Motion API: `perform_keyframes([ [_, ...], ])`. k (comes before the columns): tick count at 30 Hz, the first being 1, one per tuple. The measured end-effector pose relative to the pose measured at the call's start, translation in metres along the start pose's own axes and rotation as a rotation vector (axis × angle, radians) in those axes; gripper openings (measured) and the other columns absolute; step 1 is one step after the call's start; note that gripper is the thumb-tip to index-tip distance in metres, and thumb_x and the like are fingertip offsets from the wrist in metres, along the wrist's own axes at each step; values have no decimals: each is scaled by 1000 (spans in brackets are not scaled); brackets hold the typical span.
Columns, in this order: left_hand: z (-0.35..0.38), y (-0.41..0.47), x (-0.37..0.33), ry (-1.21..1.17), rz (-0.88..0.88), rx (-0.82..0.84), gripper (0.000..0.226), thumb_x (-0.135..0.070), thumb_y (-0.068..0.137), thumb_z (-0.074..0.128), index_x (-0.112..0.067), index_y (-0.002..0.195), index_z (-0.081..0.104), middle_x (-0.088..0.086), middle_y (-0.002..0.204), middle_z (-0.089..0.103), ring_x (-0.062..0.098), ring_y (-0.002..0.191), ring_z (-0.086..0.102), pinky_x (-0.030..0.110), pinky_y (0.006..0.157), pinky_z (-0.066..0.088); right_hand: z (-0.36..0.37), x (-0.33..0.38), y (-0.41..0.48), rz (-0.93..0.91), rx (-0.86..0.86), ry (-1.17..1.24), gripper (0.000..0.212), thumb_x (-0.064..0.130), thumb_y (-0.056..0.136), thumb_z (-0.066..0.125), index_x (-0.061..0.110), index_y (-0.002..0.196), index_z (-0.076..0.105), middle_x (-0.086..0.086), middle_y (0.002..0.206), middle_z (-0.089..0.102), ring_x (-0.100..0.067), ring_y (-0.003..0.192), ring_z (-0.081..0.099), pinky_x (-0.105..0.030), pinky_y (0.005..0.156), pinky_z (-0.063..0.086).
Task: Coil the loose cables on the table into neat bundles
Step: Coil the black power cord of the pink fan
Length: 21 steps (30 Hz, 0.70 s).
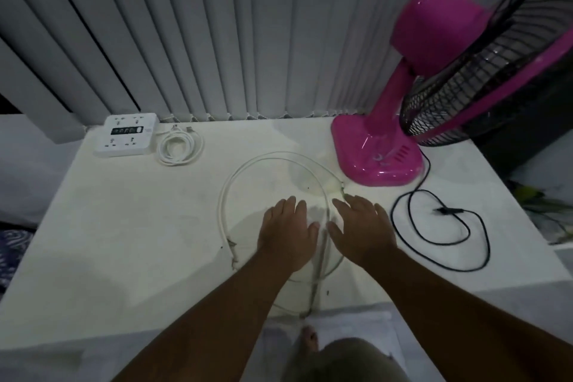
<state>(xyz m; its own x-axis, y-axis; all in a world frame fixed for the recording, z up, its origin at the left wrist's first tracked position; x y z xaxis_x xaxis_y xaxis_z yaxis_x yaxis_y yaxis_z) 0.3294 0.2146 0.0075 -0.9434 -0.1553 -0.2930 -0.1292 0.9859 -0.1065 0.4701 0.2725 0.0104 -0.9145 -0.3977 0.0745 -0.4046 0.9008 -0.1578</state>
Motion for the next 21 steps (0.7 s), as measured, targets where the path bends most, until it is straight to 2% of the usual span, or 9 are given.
perform_keyframes([
  [8, 23, -5, -82, 12, -11, 5, 60, -49, 100, 35, -13, 147, 43, 10, 156, 43, 28, 142, 39, 41, 116, 31, -3, -70, -15, -53, -45, 31, 57, 48, 97, 49, 23, 148, 48, -3, 155, 47, -21, 143, 41, -46, 118, 31],
  [16, 72, 46, -195, -6, -136, 22, 57, -44, 98, 40, -13, 145, 46, 12, 154, 45, 30, 141, 40, 39, 114, 28, 7, -212, 20, -143, 31, 15, 54, 45, 96, 46, 26, 147, 48, 0, 155, 46, -22, 143, 39, -43, 118, 29],
  [21, 101, 72, -264, -50, -167, 56, 60, -48, 98, 41, -14, 146, 45, 11, 155, 43, 28, 143, 38, 39, 115, 26, 15, -307, 30, -87, 128, -35, 52, 37, 95, 46, 29, 147, 44, 2, 151, 46, -22, 137, 41, -41, 112, 33],
])
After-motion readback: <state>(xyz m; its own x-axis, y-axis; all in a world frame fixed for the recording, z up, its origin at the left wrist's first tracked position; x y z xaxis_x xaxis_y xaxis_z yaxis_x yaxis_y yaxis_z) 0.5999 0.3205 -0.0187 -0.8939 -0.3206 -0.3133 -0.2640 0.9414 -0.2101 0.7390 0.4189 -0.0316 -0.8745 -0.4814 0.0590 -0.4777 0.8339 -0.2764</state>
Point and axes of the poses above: each hand's wrist, its own y-axis towards the middle knuckle, its own z-axis out of the palm, x = y × z, the point moved 6 cm from there along y, towards the middle knuckle
